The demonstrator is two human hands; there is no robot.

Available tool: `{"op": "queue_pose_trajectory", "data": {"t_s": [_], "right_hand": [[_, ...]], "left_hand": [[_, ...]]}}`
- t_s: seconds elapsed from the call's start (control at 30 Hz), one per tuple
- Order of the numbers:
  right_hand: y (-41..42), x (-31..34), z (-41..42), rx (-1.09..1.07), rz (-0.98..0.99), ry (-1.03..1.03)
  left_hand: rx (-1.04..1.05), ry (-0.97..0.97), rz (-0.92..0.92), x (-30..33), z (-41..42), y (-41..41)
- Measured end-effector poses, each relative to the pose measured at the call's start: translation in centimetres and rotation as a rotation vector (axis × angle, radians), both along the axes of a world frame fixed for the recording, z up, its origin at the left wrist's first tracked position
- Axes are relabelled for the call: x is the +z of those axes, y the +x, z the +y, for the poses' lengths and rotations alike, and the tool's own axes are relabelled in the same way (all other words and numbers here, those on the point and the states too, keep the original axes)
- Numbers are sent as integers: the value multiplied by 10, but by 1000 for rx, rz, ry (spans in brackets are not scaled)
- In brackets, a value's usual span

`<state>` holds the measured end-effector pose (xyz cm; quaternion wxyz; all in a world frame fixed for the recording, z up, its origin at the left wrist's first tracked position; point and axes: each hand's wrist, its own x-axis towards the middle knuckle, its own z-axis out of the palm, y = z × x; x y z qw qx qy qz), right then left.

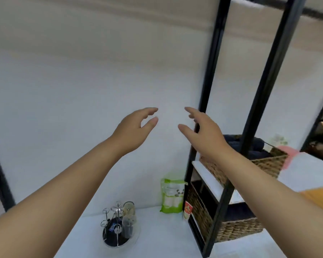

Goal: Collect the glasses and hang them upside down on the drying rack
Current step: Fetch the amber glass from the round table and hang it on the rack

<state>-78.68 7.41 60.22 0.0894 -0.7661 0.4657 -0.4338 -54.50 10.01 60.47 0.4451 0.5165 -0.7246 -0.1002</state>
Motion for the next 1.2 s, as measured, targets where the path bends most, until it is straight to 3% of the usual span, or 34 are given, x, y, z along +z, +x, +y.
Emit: {"op": "queue_pose_trajectory", "data": {"t_s": [0.17, 0.3, 0.47, 0.8, 1.2], "right_hand": [[-82, 60, 45, -137, -65, -78], [-157, 81, 85, -259, -113, -93], [-281, 88, 153, -481, -206, -99], [-519, 85, 325, -943, -200, -124], [-707, 108, 492, -1332, -193, -224]], "left_hand": [[-180, -76, 9, 83, 8, -80], [-366, -125, 30, 109, 21, -163], [-625, -123, 29, 109, 44, -301], [-1069, -95, 96, 105, 125, -592], [-1464, -73, 141, 123, 233, -890]]}}
